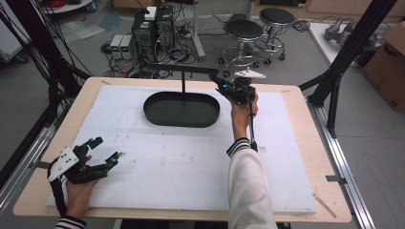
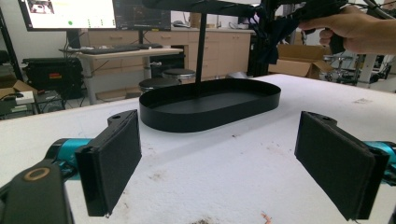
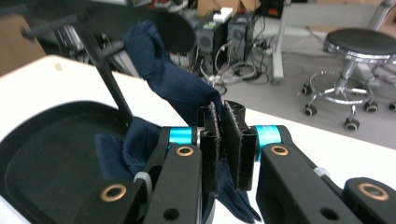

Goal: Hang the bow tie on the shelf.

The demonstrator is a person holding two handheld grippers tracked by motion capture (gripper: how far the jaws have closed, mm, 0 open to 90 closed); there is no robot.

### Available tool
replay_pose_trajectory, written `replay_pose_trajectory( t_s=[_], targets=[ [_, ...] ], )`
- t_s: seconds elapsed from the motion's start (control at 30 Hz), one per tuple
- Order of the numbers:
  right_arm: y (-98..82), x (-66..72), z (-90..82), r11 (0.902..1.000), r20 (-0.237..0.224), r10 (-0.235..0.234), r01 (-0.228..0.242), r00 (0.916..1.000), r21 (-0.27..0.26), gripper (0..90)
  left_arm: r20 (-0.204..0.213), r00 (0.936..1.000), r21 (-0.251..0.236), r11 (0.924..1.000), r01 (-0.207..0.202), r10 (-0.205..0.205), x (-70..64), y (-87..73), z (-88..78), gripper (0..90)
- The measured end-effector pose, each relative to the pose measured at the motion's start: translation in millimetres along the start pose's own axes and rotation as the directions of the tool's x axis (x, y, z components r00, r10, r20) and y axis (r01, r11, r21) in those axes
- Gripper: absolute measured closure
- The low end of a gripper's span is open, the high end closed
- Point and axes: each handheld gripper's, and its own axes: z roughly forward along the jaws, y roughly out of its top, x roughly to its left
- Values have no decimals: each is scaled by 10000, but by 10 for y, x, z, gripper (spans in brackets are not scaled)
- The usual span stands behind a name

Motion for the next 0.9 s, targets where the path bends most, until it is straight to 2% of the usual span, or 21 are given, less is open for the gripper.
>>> replay_pose_trajectory(
  t_s=[0.23, 0.27, 0.37, 0.57, 0.67, 0.73, 0.9],
  targets=[
    [-11, 54, 22, 9981, 93, -411, 406, 9991, 455, 802, 6, 10000, -33, 10000, 0, 0, -2, -1, -1, 149],
    [-13, 63, 15, 9969, 43, -580, 577, 9983, 526, 784, 6, 10000, -38, 10000, 0, 0, -2, -1, -1, 149],
    [-16, 66, 4, 9964, 5, -644, 643, 9979, 555, 762, 7, 10000, -40, 10000, 3, -3, -2, -1, -1, 149],
    [-23, 60, -87, 9946, -77, -817, 820, 9966, 635, 631, 7, 10000, -39, 10000, -2, 2, -3, -1, -1, 149],
    [-22, 54, -143, 9927, 189, -936, 919, 9954, 779, 539, 5, 10000, -35, 10000, -7, 7, -3, -1, -1, 149],
    [-26, 35, -185, 9943, 123, -860, 850, 9962, 648, 480, 3, 10000, -39, 10000, -4, 4, -3, -1, -1, 149],
    [-35, 46, -321, 9936, 52, -912, 907, 9958, 671, 447, -3, 10000, -27, 10000, -4, 4, -2, 0, -1, 149]
  ],
)
